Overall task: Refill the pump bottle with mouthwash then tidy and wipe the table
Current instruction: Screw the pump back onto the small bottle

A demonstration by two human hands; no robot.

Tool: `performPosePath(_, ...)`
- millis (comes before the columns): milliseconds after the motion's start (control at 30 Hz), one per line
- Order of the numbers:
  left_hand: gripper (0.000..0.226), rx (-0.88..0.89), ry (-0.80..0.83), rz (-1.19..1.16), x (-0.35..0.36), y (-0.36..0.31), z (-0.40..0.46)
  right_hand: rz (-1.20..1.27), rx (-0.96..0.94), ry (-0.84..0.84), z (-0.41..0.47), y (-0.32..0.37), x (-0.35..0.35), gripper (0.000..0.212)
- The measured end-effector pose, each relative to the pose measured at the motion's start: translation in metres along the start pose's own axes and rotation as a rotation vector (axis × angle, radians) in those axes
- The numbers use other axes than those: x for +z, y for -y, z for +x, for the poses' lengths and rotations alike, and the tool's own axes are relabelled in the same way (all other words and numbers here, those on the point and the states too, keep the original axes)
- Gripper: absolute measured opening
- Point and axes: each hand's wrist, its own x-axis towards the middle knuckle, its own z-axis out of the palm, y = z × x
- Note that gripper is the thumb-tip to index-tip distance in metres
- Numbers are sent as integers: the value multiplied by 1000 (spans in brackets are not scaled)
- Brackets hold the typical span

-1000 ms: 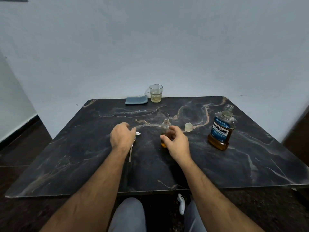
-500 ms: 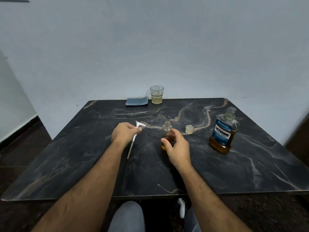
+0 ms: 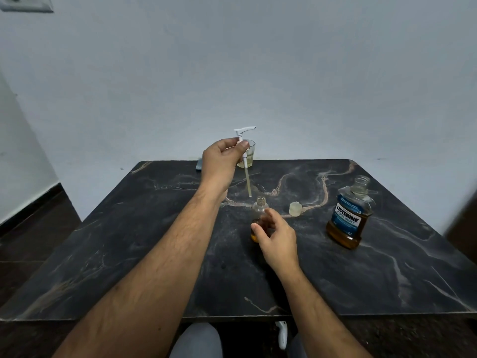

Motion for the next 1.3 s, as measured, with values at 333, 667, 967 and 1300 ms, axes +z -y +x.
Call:
performPosePath(333, 24, 6, 77, 15, 21, 18, -15, 11, -13, -6, 0, 1, 0, 35)
performPosePath(667, 24, -16, 236, 264, 3, 64, -35, 11, -25, 6, 0, 1, -1, 39)
performPosePath(967, 16, 34, 341, 349, -10, 74, -41, 22, 1, 19, -1, -2, 1, 40)
performPosePath(1300, 33, -170, 503, 288, -5, 68, -40, 22, -14, -3, 0, -2, 3, 41)
